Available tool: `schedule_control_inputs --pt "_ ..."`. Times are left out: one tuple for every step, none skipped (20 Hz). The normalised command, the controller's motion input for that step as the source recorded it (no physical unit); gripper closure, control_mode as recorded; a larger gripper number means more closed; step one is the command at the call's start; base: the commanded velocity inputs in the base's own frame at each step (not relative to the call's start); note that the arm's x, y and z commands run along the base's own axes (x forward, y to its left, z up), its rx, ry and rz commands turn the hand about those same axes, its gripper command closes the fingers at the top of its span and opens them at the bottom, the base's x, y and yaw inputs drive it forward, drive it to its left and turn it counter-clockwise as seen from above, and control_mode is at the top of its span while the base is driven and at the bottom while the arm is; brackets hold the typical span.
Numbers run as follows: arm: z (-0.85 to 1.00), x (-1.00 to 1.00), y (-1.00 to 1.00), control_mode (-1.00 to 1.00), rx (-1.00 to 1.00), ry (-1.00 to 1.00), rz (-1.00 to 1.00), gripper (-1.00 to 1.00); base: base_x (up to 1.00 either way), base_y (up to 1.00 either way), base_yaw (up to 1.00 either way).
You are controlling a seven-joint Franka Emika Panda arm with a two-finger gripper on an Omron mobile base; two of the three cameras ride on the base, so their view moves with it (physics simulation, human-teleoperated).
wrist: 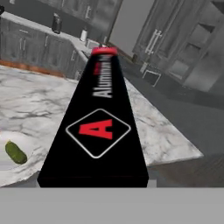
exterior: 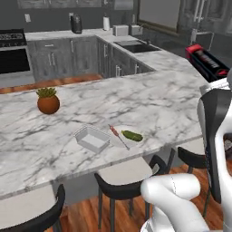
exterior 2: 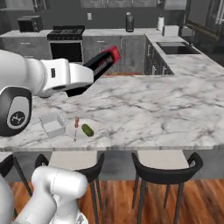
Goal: Retrieve the tupperware and aluminum foil from the cabinet and place them on the dining counter near the plate with cucumber and kebab skewer to prepare for storing leftovers.
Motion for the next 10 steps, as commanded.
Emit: schedule_control_inputs --pt "0.0 0.0 0.0 1.0 0.0 0.0 0.0 1.0 1.0 0.0 0.67" --pt "0.0 0.0 0.0 1.0 0.0 0.0 0.0 1.0 1.0 0.0 0.67" --pt "0.0 0.0 0.0 1.0 0.0 0.0 0.0 1.0 1.0 0.0 0.66" --pt "0.0 0.0 0.0 1.0 0.0 0.0 0.0 1.0 1.0 0.0 0.66" --pt "0.0 0.0 0.0 1.0 0.0 0.0 0.0 1.0 1.0 0.0 0.64" --pt "0.0 0.0 0.0 1.0 0.0 0.0 0.0 1.0 1.0 0.0 0.62" --pt "0.0 0.0 0.0 1.0 0.0 0.0 0.0 1.0 1.0 0.0 0.59" --pt "0.0 0.0 0.0 1.0 0.0 0.0 0.0 1.0 1.0 0.0 0.56" --pt "0.0 0.0 0.0 1.0 0.0 0.0 0.0 1.0 1.0 0.0 0.55" --pt "0.0 0.0 0.0 1.0 0.0 0.0 0.0 1.0 0.96 0.0 0.52"
